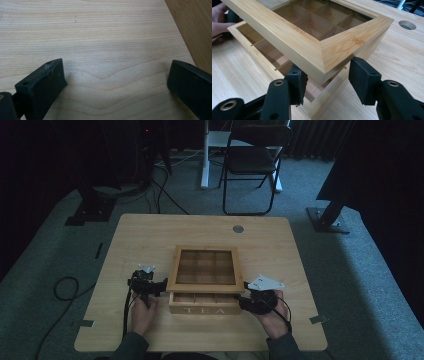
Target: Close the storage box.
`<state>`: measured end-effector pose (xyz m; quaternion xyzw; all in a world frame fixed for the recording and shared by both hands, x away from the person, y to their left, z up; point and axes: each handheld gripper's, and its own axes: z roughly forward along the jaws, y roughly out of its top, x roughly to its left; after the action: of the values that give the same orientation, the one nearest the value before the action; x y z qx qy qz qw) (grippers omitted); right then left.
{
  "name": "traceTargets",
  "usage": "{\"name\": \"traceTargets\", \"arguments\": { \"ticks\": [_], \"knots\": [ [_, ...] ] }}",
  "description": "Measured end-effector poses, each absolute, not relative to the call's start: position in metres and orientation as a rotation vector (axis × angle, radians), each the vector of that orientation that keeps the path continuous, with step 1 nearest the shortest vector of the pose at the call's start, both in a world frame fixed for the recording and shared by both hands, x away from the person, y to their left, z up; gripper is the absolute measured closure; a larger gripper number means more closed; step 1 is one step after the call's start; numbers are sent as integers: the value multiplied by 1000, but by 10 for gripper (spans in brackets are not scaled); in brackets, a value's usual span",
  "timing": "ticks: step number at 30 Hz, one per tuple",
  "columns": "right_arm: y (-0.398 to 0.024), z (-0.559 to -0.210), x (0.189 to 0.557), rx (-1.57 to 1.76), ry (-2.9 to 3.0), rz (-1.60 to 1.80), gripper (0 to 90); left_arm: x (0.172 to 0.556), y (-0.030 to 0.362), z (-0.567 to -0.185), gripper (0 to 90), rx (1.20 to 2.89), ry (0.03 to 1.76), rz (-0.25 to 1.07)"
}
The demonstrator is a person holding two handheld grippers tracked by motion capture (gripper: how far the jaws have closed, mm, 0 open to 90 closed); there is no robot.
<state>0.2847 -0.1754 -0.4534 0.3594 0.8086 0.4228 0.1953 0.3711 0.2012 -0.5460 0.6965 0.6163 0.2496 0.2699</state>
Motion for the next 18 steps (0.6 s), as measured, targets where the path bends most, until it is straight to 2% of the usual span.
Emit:
{"name": "traceTargets", "arguments": {
  "ticks": [18],
  "knots": [
    [-175, -463, 279, 997, 2298, 1166, 492, 371, 201, -546, 16, 1876, 1662, 672]
  ]
}}
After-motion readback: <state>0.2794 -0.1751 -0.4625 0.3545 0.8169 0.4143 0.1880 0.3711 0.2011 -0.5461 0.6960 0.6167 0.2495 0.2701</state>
